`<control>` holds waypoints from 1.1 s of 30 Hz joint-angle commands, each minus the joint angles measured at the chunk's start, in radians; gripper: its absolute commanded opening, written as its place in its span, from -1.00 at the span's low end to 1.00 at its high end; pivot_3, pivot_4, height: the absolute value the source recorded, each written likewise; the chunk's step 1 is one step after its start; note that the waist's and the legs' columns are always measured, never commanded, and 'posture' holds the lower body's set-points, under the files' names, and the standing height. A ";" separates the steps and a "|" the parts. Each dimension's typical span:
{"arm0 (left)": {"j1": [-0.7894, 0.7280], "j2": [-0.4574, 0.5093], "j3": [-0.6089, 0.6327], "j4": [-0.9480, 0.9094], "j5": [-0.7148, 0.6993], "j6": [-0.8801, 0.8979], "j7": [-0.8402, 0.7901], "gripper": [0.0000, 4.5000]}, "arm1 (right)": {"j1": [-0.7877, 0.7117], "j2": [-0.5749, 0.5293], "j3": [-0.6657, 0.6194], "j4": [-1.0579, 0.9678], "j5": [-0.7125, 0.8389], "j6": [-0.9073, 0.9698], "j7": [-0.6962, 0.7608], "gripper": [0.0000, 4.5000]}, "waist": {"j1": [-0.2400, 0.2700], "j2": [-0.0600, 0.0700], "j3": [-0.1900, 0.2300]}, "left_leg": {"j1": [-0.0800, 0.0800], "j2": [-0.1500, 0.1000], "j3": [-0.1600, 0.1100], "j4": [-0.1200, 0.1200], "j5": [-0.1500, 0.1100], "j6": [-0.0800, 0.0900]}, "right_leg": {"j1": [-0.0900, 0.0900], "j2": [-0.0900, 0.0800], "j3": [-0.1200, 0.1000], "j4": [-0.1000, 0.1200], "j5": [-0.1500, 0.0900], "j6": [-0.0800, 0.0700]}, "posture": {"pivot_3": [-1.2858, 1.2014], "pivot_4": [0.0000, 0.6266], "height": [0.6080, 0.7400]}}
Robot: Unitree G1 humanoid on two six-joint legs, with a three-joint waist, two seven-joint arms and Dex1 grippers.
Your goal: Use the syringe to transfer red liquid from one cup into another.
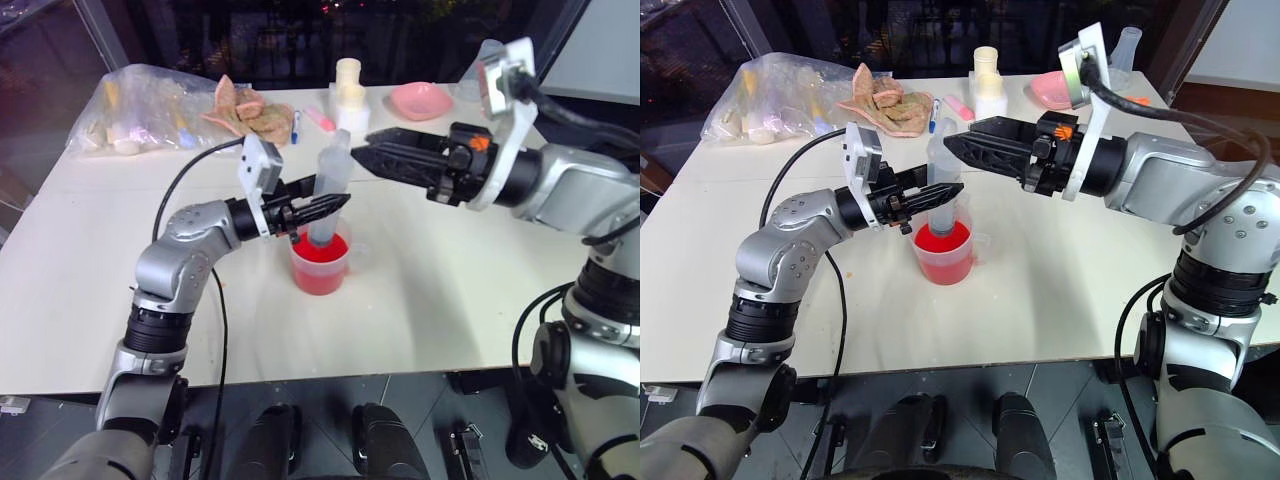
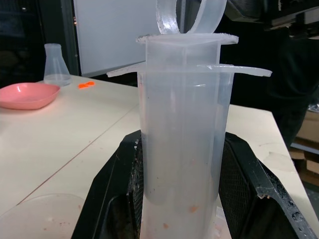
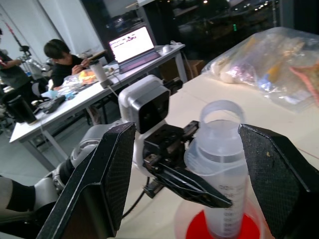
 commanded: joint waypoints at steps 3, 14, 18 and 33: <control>-0.009 -0.006 -0.003 -0.039 -0.001 -0.021 0.000 -0.33 | -0.017 0.018 0.023 -0.028 0.047 -0.044 -0.033 0.49 | -0.001 0.000 0.000 | 0.000 0.000 0.000 0.000 0.000 0.000 | 0.000 0.000 0.000 0.000 0.000 0.000 | 0.03 -0.52 1.00; -0.005 -0.014 -0.002 -0.065 -0.009 -0.005 0.008 -0.33 | -0.035 0.067 0.101 0.002 0.023 -0.090 -0.058 0.49 | -0.002 0.000 0.000 | 0.000 0.000 0.000 0.000 0.000 0.000 | 0.000 0.000 0.000 0.000 0.000 0.000 | 0.03 -0.52 1.00; 0.002 -0.015 -0.004 -0.080 -0.014 0.003 0.010 -0.33 | -0.048 0.083 0.122 0.022 -0.004 -0.110 -0.049 0.49 | -0.003 0.000 0.000 | 0.000 0.000 0.000 0.000 0.000 0.000 | 0.000 0.000 0.000 0.000 0.000 0.000 | 0.03 -0.52 1.00; 0.020 -0.012 -0.012 -0.112 -0.043 0.059 0.013 -0.33 | -0.062 0.169 0.161 0.050 -0.088 -0.125 -0.018 -0.98 | -0.008 0.000 0.000 | 0.000 0.000 0.000 0.000 0.000 0.000 | 0.000 0.001 0.000 0.000 0.000 0.000 | 0.03 -0.52 1.00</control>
